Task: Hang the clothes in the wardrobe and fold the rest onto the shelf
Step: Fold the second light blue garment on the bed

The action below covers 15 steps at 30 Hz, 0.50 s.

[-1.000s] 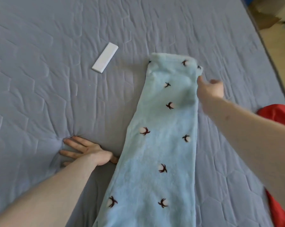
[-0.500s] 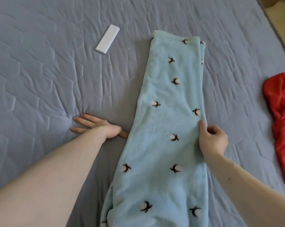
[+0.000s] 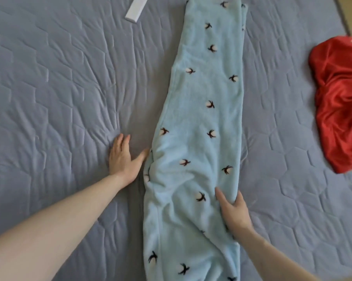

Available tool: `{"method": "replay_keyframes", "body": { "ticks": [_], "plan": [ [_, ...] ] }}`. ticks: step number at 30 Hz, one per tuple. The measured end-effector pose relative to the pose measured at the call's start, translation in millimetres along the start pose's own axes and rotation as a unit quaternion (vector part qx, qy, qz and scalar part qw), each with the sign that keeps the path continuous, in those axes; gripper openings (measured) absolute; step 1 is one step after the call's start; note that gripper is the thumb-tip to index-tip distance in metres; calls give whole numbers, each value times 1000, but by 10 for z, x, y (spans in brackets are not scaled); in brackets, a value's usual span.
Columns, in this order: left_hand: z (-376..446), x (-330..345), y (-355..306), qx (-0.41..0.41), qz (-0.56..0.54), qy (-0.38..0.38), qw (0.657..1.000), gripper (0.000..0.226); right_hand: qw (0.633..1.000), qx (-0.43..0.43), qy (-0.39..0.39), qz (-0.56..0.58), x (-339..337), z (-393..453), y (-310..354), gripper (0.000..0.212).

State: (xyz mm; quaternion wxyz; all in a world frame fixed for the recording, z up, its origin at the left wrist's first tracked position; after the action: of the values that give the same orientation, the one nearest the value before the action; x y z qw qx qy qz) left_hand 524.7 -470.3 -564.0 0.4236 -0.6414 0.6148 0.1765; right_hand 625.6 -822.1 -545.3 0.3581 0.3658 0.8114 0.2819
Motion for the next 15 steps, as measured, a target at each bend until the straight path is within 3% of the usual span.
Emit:
{"method": "replay_keyframes", "body": {
  "ticks": [5,9,12,15],
  "plan": [
    [-1343,240,788,-97,-118,91,984,90,996,79,25,16,4,-738,-503,46],
    [-2100,594,1211,-218,-125,256,933,40,991,108,83,5,-4,-1133,-683,42],
    [-2378,705,1305,-239,-143,316,907,36,981,134,137,0,-24,-1395,-784,35],
    [-2555,719,1338,-260,-160,334,892,41,980,149,135,9,-110,-1640,-875,31]
  ]
}}
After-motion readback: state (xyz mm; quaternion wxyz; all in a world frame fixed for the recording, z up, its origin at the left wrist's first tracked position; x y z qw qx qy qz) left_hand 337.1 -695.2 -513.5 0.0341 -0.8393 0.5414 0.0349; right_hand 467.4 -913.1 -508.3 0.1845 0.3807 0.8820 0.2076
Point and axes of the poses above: each hand's wrist, its own z-axis towards the middle knuckle, its own x-axis out of the palm, y = z × x, the point moved 6 cm from there along z, towards the middle knuckle, and after that the axes turned 15 degrees about -x, right-handed, at the moved point
